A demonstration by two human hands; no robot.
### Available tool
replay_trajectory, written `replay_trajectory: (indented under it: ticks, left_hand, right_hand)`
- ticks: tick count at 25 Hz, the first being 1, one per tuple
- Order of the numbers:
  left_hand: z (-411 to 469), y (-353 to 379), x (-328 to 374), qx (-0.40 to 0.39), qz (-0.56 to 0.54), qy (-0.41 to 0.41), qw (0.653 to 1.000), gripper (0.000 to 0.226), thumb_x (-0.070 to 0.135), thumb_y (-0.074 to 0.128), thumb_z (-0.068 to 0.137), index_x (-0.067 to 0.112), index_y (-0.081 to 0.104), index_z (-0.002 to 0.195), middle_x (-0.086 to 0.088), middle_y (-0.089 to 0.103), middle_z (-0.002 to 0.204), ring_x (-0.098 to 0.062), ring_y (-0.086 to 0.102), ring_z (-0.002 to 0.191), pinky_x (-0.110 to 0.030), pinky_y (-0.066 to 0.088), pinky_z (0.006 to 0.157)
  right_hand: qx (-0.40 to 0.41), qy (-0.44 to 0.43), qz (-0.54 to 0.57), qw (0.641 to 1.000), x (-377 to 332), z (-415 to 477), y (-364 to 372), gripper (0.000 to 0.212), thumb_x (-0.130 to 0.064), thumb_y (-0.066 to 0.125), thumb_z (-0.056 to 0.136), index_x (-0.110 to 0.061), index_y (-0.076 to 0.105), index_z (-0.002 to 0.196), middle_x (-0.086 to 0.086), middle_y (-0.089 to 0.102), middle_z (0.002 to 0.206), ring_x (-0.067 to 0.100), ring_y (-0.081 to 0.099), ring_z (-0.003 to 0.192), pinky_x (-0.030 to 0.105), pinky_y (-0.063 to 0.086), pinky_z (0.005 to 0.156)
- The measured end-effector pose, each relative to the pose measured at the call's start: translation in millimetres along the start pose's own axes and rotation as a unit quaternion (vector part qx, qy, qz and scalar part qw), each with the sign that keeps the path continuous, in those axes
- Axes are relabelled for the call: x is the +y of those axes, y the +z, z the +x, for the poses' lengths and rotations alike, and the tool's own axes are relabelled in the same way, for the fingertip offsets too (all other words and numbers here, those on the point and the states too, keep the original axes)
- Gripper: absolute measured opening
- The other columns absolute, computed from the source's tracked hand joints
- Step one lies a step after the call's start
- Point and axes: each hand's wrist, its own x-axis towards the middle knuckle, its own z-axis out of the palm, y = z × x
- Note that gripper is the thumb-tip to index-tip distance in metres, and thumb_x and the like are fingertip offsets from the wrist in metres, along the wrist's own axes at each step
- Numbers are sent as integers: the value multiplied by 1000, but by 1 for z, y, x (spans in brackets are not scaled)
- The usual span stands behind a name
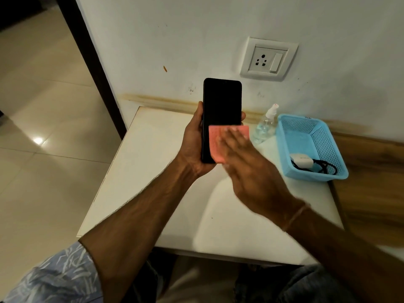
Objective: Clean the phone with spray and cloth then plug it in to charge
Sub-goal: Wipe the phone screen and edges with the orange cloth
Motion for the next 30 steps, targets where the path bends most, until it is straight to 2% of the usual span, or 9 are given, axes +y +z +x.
replay_trajectory:
  ticks: [5,9,13,17,19,22,25,28,30]
  left_hand:
    - [-3,2,-5,33,-9,8,999,59,57,45,102,15,56,142,-11,66,127,-26,63,117,-41,45,109]
    - [-2,0,-5,36,-30,16,999,59,53,42,103,13,50,147,-14,54,145,-28,53,133,-41,34,119]
    - [-3,-3,3,21,-25,15,999,71,63,32,102,7,47,144,-15,57,130,-25,58,114,-35,41,105]
    - [-4,-1,0,37,3,17,999,63,59,46,100,12,58,141,-13,65,131,-28,63,121,-40,50,106]
    - [-4,2,-6,45,-7,16,999,58,56,49,100,16,61,139,-11,66,131,-27,63,121,-41,48,107]
    - [-5,2,-3,41,-25,11,999,61,56,40,103,11,54,142,-13,57,140,-26,57,128,-39,40,113]
    - [-5,1,5,26,-31,3,999,67,60,36,102,7,50,140,-14,57,132,-24,60,116,-34,47,103]
    - [-2,1,-2,45,-11,2,999,63,57,46,101,12,56,142,-13,63,134,-27,62,122,-40,47,107]
    - [-3,2,-7,57,-10,0,998,54,52,47,101,14,62,137,-12,64,133,-27,61,124,-40,46,108]
  right_hand:
    - [54,148,18,987,20,93,-18,52,-23,32,105,-12,17,153,5,12,162,19,5,150,27,7,118]
    - [30,54,10,998,-6,95,-7,51,-18,35,103,-9,22,151,8,14,161,22,4,150,36,6,123]
    - [-2,-30,17,999,-12,36,2,49,-14,39,99,-5,33,147,9,26,157,19,12,149,34,12,122]
    - [52,124,41,990,12,63,-14,52,-21,33,104,-10,18,152,7,13,161,18,5,150,37,15,122]
    - [55,147,50,986,8,91,-19,52,-22,32,105,-11,15,153,6,9,162,19,0,150,37,13,123]
    - [36,48,34,998,-13,80,-1,52,-15,38,102,-9,24,151,7,15,161,18,1,149,35,8,123]
    - [-3,-39,16,999,-4,40,0,51,-15,38,101,-7,27,150,7,19,160,17,5,149,34,9,123]
    - [50,123,47,990,15,67,-16,52,-22,34,104,-10,17,152,7,12,161,18,2,150,38,13,122]
    - [57,119,43,990,-2,85,-15,52,-18,36,103,-7,19,152,10,13,161,21,2,150,37,9,123]
